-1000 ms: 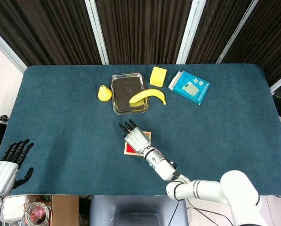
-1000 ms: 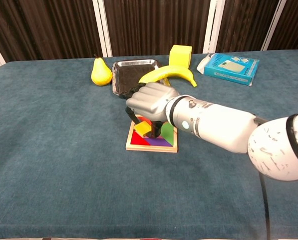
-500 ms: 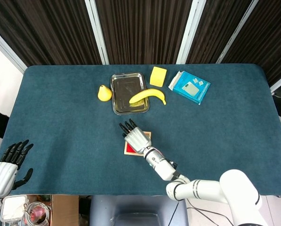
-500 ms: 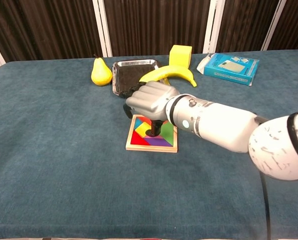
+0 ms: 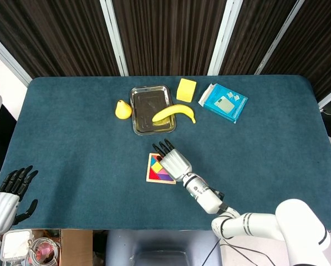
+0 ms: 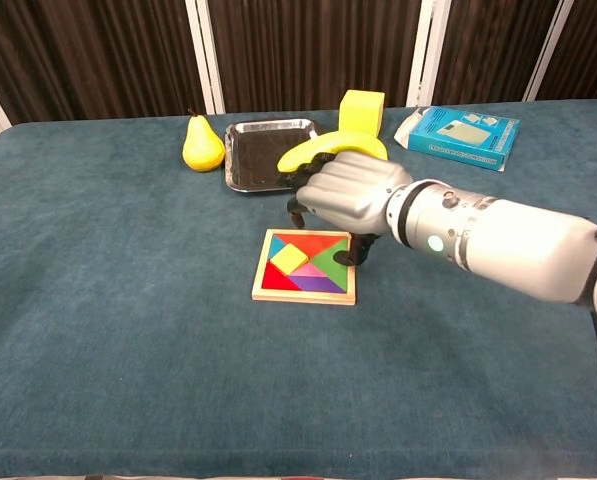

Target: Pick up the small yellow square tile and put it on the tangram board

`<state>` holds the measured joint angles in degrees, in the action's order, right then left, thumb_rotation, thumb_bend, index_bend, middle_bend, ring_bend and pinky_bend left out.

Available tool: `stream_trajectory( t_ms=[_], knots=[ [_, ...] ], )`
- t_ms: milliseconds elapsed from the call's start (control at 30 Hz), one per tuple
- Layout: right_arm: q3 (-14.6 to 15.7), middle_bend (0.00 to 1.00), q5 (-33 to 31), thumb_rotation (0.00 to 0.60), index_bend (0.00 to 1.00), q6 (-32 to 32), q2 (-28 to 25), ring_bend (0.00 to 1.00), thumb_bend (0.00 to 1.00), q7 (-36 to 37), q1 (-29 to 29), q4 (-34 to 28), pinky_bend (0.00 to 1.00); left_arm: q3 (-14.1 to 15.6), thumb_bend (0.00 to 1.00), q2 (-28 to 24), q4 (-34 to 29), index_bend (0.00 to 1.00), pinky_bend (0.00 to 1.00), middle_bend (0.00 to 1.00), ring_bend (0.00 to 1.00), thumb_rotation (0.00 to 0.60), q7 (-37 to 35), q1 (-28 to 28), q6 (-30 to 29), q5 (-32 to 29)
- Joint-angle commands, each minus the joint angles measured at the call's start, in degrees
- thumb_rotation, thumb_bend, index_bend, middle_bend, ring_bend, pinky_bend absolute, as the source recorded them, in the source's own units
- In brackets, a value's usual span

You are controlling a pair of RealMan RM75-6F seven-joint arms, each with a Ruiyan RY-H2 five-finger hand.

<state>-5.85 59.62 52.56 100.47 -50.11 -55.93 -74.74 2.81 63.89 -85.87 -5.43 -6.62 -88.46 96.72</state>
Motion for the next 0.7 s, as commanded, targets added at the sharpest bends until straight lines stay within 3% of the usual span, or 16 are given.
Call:
stream_trajectory(
  t_ms=[33,700],
  knots=[
    [-0.03,0.07,-1.02,0.6,0.44,-0.61,0.35,0.0,0.44,-0.18,0.05,0.95,0.0,0.1,0.41,-0.09,0.13,0.0,0.1,0.0,0.0,0.6,-0.1,0.1,-0.11,0.1],
    [0.2,0.07,-0.61,0.6,0.46,-0.22,2.28,0.0,0.44,-1.43,-0.21,0.2,0.0,-0.34,0.41,0.23,0.3,0.0,0.1,0.0,0.0,0.6,-0.43,-0.13,-0.05,-0.13]
  ],
)
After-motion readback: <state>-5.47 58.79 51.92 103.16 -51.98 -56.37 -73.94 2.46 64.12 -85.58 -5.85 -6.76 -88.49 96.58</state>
